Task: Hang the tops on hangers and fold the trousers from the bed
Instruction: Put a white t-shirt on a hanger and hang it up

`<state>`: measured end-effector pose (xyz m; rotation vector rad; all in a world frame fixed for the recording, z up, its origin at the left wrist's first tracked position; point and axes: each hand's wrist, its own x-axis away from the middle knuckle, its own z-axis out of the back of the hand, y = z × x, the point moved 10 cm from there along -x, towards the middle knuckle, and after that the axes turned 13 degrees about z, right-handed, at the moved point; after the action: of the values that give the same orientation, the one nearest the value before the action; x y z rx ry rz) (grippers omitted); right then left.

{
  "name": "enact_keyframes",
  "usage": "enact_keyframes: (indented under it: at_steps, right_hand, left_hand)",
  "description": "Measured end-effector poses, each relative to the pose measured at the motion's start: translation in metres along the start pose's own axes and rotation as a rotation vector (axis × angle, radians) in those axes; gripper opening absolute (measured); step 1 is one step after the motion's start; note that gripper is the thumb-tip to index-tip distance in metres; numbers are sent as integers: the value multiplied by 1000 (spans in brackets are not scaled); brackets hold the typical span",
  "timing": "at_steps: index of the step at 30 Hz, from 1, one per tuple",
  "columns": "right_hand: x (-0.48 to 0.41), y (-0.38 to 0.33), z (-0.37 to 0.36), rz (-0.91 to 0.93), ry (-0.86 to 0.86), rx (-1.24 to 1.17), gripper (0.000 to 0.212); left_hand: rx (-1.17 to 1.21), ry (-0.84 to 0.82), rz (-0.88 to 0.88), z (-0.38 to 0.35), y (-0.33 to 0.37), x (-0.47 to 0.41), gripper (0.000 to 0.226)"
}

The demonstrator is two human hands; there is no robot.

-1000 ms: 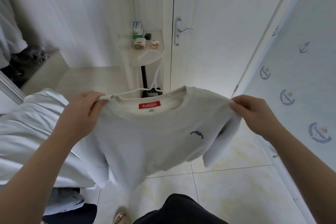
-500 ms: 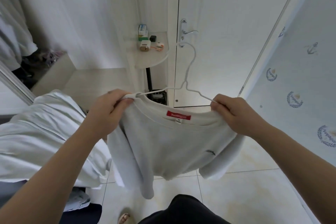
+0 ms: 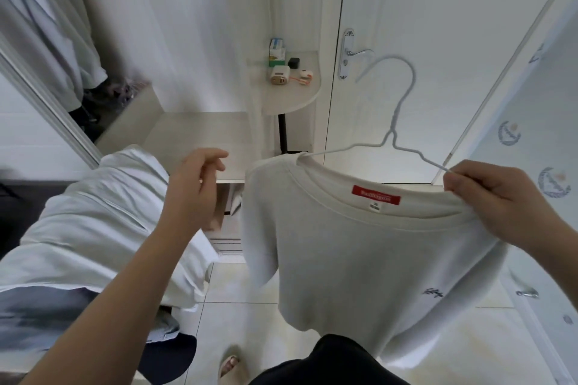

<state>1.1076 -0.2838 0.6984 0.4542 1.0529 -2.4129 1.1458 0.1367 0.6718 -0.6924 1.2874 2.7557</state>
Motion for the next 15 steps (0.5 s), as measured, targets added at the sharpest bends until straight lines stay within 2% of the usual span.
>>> enact_keyframes:
  at_steps: [2,4,6,11,15]
  right_hand:
    - [3,2,-3,-11,-9,-16,28]
    - [3,3,-3,-9,-6,-28,24]
    - [2,6,-2,-8,-6,-34,21]
    - [1,18,0,-40,-70,-28,17]
    - [2,17,-4,-42,-102,-49,19]
  left_hand:
    - [92,-207,33,-22,0,5,25]
    - [113,-330,74,-45,-3,14,32]
    - [113,-305,116,-56,-11,17,26]
    - [116,-123,99,-36,-10,7,13]
    - [217,-169,152,-25,-10,-2,17]
